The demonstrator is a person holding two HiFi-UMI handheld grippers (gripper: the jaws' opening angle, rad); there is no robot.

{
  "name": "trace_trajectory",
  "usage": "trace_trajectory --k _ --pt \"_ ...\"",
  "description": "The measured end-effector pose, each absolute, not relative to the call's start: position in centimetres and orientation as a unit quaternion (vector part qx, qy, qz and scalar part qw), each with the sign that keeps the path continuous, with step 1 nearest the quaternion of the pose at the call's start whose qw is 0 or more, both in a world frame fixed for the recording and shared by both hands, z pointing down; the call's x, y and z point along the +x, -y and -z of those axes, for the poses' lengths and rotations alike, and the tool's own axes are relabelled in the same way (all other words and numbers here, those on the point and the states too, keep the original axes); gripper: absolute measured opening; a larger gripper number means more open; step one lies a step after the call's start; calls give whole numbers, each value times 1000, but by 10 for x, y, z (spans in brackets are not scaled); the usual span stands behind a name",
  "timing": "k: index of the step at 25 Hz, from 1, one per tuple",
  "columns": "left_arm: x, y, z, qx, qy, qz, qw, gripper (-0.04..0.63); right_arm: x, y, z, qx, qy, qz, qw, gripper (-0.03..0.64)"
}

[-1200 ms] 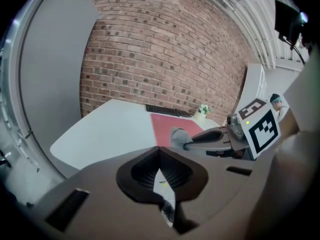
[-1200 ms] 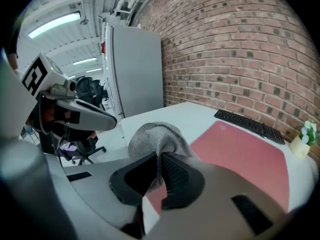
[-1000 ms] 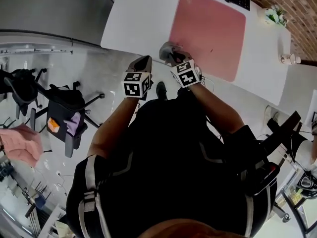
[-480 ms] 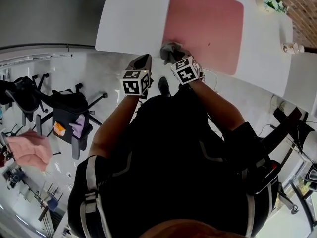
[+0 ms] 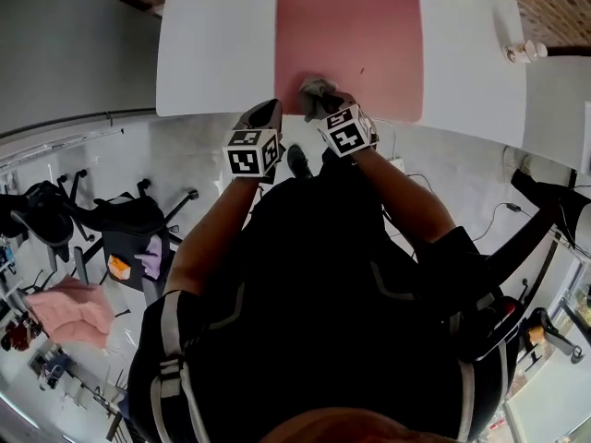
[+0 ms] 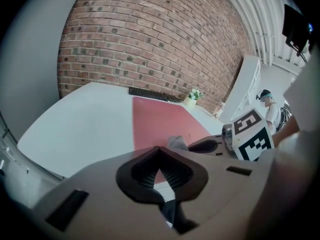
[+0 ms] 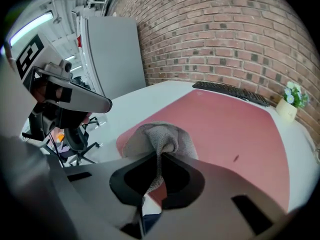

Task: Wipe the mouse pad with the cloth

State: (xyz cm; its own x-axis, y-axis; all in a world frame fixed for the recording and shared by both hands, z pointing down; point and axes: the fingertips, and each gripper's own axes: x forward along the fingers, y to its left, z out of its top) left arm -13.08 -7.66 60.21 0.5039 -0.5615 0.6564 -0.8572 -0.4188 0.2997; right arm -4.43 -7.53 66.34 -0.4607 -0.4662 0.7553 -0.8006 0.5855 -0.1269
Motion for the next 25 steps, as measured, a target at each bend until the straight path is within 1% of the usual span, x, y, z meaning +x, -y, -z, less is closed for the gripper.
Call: trace_trajectory --k 15,25 --pt "-56 85 -604 847 358 -248 304 -1 57 66 -669 485 757 -288 331 34" --pt "-15 89 -603 865 315 -255 295 0 129 50 -672 544 708 -304 333 34"
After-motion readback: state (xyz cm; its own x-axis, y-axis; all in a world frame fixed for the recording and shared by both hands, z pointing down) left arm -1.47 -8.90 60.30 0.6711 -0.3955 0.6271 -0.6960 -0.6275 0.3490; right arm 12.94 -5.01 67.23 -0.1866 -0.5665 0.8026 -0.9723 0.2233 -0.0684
